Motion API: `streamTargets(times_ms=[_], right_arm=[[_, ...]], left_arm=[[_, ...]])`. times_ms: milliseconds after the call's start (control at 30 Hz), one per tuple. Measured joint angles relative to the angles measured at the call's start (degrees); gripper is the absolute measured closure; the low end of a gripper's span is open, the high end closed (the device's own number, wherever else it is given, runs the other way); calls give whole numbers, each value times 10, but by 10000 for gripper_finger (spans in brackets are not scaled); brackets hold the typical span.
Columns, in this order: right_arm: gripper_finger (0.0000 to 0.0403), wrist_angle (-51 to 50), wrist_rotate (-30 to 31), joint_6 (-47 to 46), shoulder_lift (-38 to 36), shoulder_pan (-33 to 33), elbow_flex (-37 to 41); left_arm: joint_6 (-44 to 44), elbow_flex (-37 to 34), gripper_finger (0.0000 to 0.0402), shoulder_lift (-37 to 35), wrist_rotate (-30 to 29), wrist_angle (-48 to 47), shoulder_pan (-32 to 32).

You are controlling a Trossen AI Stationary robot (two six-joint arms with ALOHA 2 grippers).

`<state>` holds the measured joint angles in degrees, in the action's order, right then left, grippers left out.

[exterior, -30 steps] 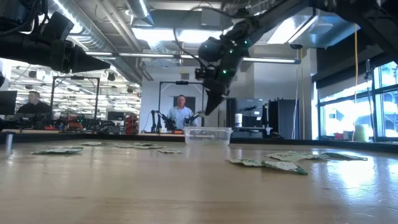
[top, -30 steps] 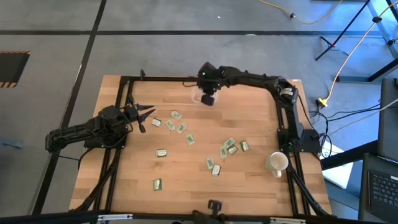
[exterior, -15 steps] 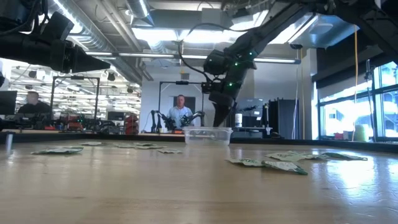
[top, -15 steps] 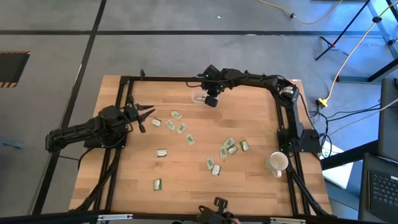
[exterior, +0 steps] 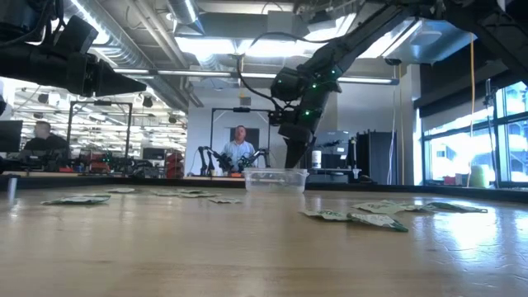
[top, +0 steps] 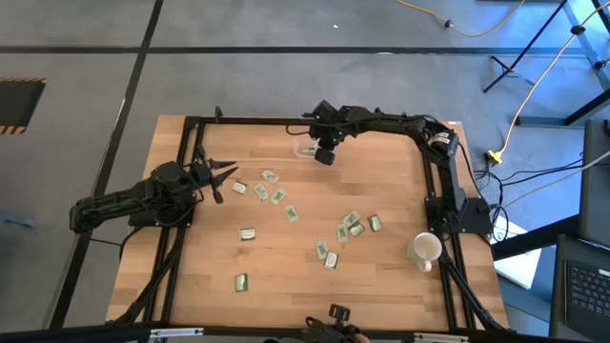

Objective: Pick and place items into bin
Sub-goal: Put the white stevia packet into the transparent bin

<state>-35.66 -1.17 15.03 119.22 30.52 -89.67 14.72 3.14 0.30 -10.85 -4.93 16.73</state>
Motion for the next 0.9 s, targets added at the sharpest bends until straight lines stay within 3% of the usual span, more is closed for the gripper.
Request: streamTargets(times_ms=[233, 467, 600, 800, 900], right_arm=[[269, -25, 1, -49, -7, -2, -1], [252, -10, 0, -72, -108, -38, 15], [251, 44, 1, -74, -203, -66, 88], [251, 168, 0, -110, -368, -92, 266], [251, 220, 1, -121, -440, -102, 341]], left_arm=[[0, 0, 334, 0, 0, 0, 0], [0, 0, 334, 0, 2, 0, 0], [0, 0, 334, 0, 6, 0, 0], [-1, 0, 334, 0, 6, 1, 0], [-41, 0, 331, 3, 11, 10, 0]])
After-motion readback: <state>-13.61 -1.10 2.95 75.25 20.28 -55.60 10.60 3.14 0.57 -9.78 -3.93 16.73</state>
